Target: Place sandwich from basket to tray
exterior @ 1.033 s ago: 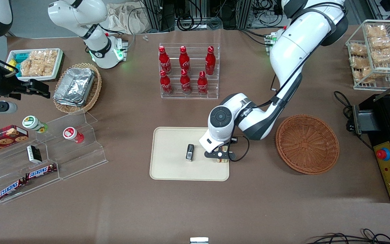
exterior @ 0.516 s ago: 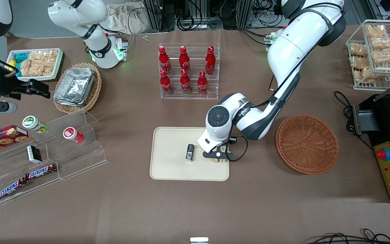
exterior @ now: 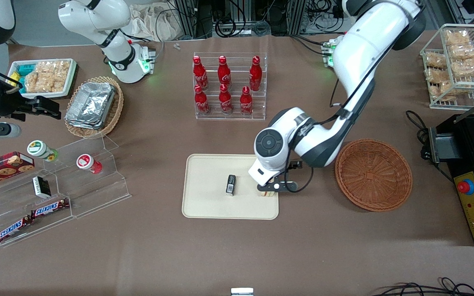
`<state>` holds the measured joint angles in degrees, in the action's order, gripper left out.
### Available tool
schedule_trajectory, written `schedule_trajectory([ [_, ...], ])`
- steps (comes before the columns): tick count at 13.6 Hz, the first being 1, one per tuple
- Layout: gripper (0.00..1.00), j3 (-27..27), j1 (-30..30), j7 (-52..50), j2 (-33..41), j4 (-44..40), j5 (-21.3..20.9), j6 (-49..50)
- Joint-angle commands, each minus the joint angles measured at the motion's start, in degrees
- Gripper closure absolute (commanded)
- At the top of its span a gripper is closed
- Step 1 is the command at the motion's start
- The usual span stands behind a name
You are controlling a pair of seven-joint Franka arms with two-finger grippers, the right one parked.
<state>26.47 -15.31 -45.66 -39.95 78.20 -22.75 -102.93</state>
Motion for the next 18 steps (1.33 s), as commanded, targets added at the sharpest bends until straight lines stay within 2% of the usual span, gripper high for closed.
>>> schedule_trajectory([
  [1,0.01,-0.2,3.1,0.3,7.1,3.4,3.7,3.0],
  [5,0.01,-0.1,7.2,-0.2,11.3,3.9,4.0,5.7],
  [7,0.01,-0.1,9.5,-0.6,14.4,4.5,6.7,8.9],
  [9,0.01,-0.1,12.4,0.3,17.6,4.5,7.5,13.9],
  [11,0.01,0.0,16.3,3.1,19.7,4.2,11.0,17.1],
  [13,0.01,-0.2,19.1,9.9,22.1,4.2,11.4,18.9],
  [18,0.01,-0.3,22.6,12.9,23.6,4.2,11.4,20.5],
])
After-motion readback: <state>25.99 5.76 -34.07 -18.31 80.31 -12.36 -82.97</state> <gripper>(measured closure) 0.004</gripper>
